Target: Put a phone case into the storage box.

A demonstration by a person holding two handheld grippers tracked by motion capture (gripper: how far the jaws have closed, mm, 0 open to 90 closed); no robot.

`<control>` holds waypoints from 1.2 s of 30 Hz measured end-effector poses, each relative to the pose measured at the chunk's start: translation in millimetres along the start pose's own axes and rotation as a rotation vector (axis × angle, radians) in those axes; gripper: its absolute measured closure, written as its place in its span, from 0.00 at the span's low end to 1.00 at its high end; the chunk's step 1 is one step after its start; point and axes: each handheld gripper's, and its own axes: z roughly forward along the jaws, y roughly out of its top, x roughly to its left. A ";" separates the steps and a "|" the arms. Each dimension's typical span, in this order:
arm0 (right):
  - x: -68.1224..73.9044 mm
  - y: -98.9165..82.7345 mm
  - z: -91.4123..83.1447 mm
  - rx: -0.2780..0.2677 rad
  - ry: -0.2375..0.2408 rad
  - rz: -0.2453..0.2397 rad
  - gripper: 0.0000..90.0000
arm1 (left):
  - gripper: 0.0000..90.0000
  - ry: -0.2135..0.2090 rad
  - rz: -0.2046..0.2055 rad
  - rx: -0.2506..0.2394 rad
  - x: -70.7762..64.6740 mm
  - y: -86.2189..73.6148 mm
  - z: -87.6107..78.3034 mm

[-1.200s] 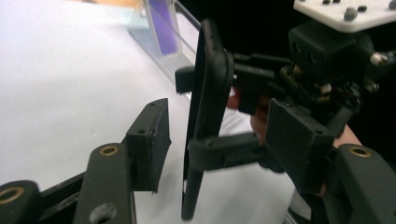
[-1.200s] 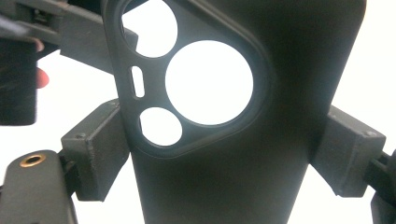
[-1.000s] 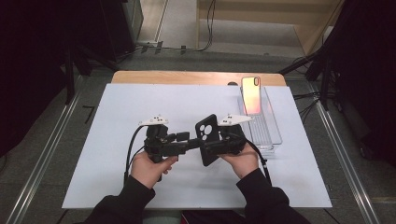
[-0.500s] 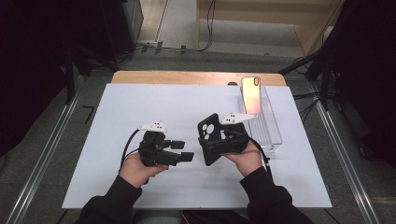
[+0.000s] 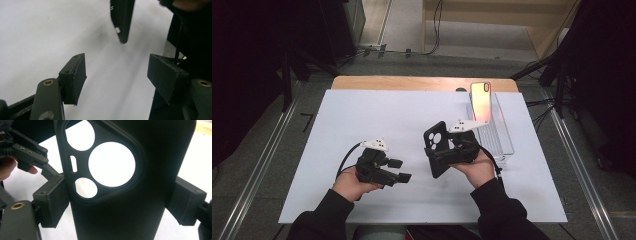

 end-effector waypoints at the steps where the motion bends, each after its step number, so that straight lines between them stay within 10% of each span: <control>1: 0.3 0.7 -1.1 0.000 -0.002 -0.002 0.14 | 0.35 0.006 -0.001 0.004 1.0 -2.0 -0.9; 36: -9.9 15.3 -32.3 -0.018 -0.014 0.020 0.14 | 0.35 0.181 -0.196 0.000 20.9 -50.2 -37.9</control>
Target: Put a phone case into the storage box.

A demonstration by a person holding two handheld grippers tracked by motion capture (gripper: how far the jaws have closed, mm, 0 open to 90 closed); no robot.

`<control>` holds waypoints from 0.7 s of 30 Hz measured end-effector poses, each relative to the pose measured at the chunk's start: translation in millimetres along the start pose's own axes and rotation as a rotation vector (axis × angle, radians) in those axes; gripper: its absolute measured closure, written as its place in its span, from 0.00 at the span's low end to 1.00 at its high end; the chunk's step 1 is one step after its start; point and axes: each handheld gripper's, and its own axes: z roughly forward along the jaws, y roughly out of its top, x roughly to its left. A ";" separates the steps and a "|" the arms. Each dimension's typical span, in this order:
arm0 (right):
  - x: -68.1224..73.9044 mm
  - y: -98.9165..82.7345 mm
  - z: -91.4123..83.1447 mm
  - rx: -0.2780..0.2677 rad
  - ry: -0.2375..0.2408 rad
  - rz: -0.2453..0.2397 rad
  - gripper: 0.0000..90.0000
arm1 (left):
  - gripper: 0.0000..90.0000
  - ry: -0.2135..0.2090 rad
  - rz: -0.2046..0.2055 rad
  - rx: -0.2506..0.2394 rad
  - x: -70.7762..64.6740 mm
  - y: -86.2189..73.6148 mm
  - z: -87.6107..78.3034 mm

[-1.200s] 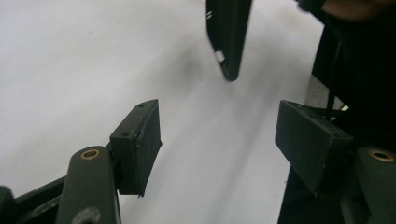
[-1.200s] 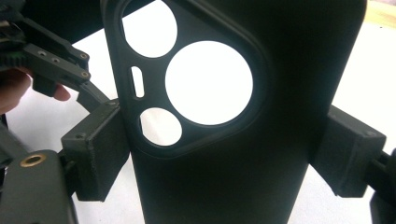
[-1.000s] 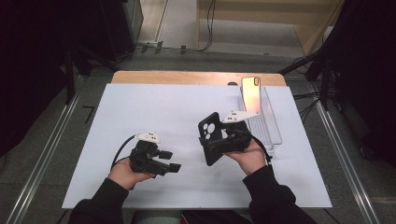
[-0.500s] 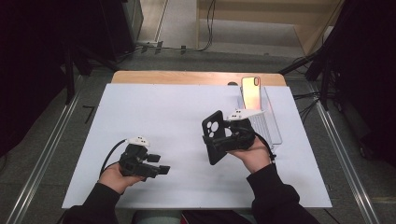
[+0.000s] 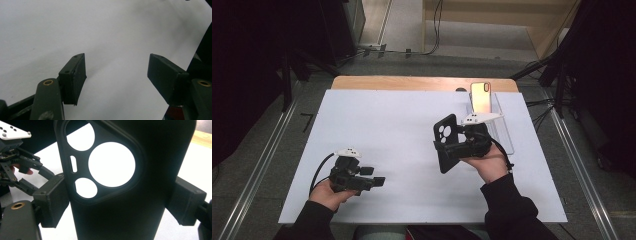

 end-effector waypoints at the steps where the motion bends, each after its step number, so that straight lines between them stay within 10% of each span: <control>1: -0.8 0.8 -1.5 -0.002 -0.003 0.003 0.14 | 0.34 -0.002 -0.003 -0.003 0.3 0.0 -0.2; 21: -27.9 17.9 -48.7 -0.096 -0.078 0.054 0.14 | 0.32 0.000 -0.030 -0.012 1.4 -4.4 -3.9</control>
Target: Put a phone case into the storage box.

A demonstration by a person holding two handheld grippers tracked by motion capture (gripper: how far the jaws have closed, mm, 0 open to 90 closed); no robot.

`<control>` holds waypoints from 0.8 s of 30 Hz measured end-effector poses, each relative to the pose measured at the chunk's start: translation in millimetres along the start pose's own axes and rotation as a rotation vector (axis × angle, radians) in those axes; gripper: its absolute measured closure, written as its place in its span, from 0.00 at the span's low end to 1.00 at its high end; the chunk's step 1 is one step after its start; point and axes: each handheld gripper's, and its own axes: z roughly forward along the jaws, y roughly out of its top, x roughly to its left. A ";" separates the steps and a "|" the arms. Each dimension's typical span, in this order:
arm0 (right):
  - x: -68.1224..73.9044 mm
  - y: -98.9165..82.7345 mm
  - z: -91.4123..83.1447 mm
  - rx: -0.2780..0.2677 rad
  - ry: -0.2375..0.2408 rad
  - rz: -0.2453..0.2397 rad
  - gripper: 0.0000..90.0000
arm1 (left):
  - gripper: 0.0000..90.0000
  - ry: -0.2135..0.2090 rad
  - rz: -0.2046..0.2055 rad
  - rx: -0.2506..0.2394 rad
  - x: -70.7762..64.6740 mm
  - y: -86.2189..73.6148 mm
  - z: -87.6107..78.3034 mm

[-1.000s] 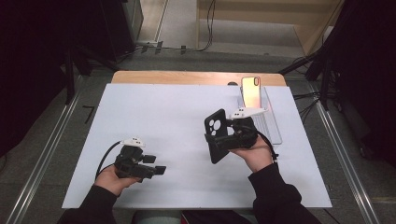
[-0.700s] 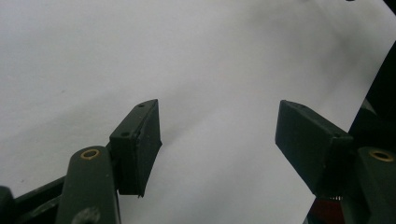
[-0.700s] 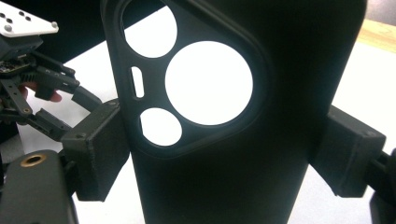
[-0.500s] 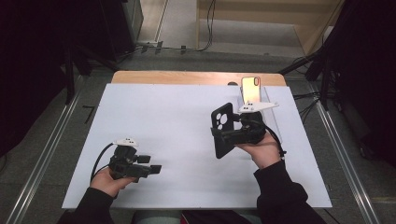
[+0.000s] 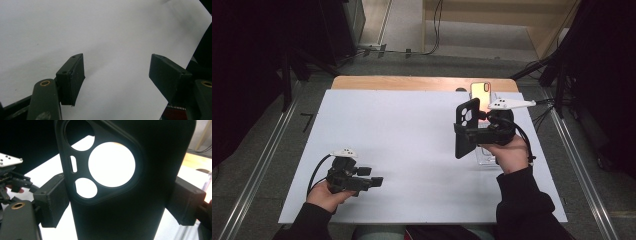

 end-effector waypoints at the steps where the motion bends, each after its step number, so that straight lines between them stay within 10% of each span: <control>1: -1.6 0.7 -1.9 -0.005 -0.004 0.004 0.14 | 0.32 0.000 0.001 0.000 0.3 -0.2 -0.4; 24: -47.2 -1.6 -28.9 -0.086 -0.219 0.096 0.14 | 0.32 -0.003 -0.016 -0.011 1.0 -5.3 -6.2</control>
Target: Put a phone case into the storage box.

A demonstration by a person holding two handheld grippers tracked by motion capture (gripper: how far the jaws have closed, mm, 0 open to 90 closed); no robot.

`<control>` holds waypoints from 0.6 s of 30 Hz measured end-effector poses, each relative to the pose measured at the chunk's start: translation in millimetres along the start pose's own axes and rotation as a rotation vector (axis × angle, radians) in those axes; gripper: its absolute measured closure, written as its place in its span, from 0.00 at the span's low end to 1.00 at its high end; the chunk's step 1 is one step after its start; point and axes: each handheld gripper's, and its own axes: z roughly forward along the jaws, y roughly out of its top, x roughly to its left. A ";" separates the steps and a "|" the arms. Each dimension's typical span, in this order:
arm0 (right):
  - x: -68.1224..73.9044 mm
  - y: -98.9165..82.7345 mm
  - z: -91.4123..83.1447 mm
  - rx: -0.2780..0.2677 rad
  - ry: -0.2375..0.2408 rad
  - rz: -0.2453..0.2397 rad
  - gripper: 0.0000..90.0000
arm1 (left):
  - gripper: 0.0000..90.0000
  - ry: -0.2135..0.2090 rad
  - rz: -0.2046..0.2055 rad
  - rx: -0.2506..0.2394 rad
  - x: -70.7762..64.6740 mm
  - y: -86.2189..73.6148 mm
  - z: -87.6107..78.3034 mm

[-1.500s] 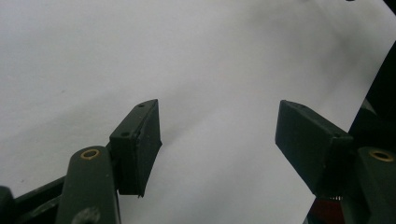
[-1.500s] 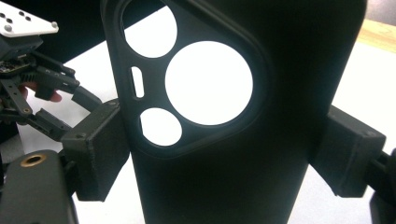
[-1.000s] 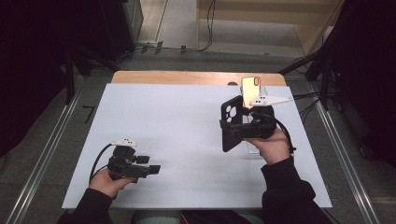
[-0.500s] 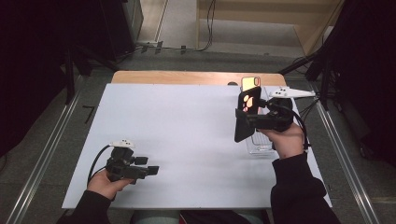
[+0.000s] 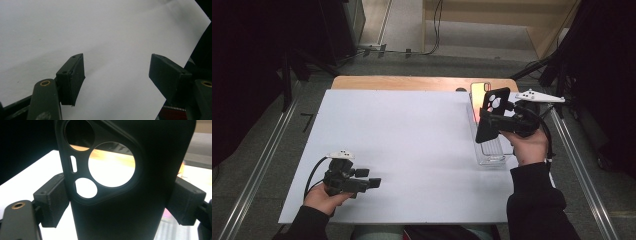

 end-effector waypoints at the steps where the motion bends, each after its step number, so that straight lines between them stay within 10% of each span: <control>1: -2.7 -1.1 0.1 -0.008 -0.018 0.005 0.14 | 0.32 -0.001 -0.002 0.000 0.2 0.0 -0.3; 18: -29.4 -18.5 21.5 -0.011 -0.179 0.045 0.14 | 0.32 -0.002 -0.018 -0.010 3.4 -0.7 -3.2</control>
